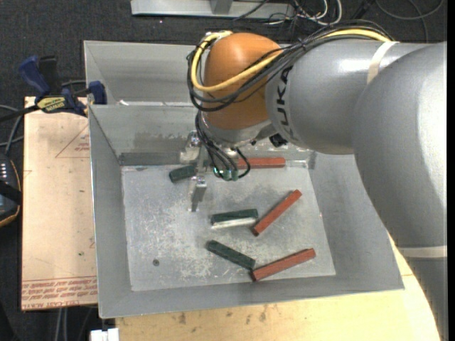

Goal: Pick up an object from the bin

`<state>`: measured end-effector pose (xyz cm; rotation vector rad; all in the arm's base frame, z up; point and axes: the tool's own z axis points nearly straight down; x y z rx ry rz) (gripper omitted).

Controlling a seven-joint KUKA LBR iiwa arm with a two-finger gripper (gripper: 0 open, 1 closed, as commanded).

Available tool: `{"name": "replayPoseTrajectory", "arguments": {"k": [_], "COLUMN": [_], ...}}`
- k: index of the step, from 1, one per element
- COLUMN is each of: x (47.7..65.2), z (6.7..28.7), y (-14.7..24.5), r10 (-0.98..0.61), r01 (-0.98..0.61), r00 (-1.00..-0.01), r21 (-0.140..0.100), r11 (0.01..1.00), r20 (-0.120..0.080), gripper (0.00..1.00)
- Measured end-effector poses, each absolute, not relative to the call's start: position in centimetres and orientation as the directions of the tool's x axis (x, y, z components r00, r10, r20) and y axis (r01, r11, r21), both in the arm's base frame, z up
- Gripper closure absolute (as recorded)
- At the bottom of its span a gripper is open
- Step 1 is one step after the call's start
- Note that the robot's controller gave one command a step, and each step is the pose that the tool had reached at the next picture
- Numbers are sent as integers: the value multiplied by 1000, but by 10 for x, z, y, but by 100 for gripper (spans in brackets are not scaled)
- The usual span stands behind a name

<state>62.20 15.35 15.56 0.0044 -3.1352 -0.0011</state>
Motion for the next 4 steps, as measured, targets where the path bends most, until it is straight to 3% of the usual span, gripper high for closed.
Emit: {"name": "replayPoseTrajectory", "arguments": {"k": [1,2,3,4], "x": [624,644,649,649], "z": [160,104,85,85], "y": [153,123,145,145], "r10": [-1,24,357,357], "r01": [-1,24,357,357], "r00": [-1000,-1000,-934,-934], "r21": [2,3,21,21], "r11": [1000,1000,934,934], "r20": [-1,-8,-29,-29], "gripper": [0,0,100,100]}}
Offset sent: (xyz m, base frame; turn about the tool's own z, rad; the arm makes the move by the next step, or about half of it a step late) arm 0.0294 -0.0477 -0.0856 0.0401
